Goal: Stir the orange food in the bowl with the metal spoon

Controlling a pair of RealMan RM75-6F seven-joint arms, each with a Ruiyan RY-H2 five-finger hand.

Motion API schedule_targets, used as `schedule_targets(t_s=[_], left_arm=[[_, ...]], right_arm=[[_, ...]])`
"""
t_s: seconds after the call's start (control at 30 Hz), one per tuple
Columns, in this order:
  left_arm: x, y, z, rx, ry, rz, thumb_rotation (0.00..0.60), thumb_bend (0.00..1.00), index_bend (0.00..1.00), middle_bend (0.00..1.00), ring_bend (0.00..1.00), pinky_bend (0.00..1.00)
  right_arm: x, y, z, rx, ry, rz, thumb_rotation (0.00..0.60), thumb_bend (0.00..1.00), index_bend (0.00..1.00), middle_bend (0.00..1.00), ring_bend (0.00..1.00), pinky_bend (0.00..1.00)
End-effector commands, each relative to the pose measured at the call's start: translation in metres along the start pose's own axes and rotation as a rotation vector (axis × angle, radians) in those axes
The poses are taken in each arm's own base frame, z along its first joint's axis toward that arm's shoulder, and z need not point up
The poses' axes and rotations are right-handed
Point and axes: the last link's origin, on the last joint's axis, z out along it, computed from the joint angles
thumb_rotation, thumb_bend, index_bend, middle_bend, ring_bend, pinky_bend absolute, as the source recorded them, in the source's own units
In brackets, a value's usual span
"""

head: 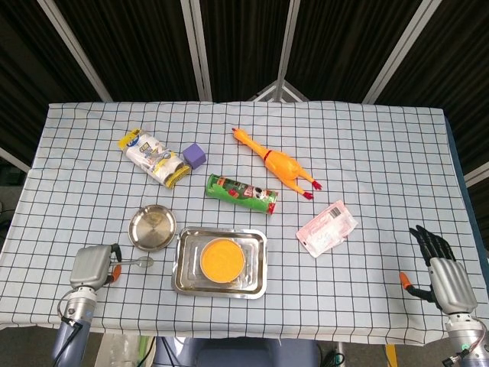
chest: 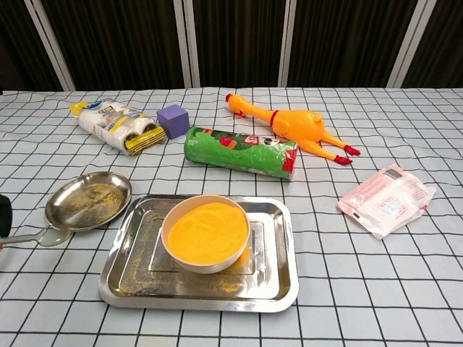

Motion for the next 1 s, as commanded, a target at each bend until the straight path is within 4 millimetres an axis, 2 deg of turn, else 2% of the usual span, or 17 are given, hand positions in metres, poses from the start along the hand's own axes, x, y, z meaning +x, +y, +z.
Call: schedule_targets(t_s=[0.03,0.23,0.47,0.73,1.0], left_arm=[[0.013,0.002,-0.001,-0.022,0.025,0.0,0.6,0.56,0.55,1.0,1.0,1.0],[0.036,0.019,-0.001,-0.087,0.044,0.029,0.6,0.56,0.55,1.0,1.0,1.0],[0.056,0.06,0.004,-0.175,0.047,0.072,0.6,0.56,0.55,1.0,1.0,1.0],[0.059,0.11,0.006,-0.252,0.034,0.141,0.6,0.56,0.55,1.0,1.0,1.0],[0.055,0.149,0.009,-0.272,0.018,0.191,0.6,0.56,0.54,1.0,1.0,1.0]], right_arm=[[0.0,0.0,0.0,0.0,0.0,-0.001,0.6,0.4,0.0,0.0,0.0,0.0],[0.0,0.0,0.0,-0.001,-0.002,-0.002,0.6,0.4,0.0,0.0,0.0,0.0],[0.0,0.0,0.001,-0.004,-0.001,0.002,0.6,0.4,0.0,0.0,0.0,0.0],[0.0,0.001,0.001,-0.003,0.0,0.006,0.6,0.4,0.0,0.0,0.0,0.0],[0.001,0.002,0.001,-0.006,0.0,0.016,0.6,0.4,0.0,0.0,0.0,0.0]])
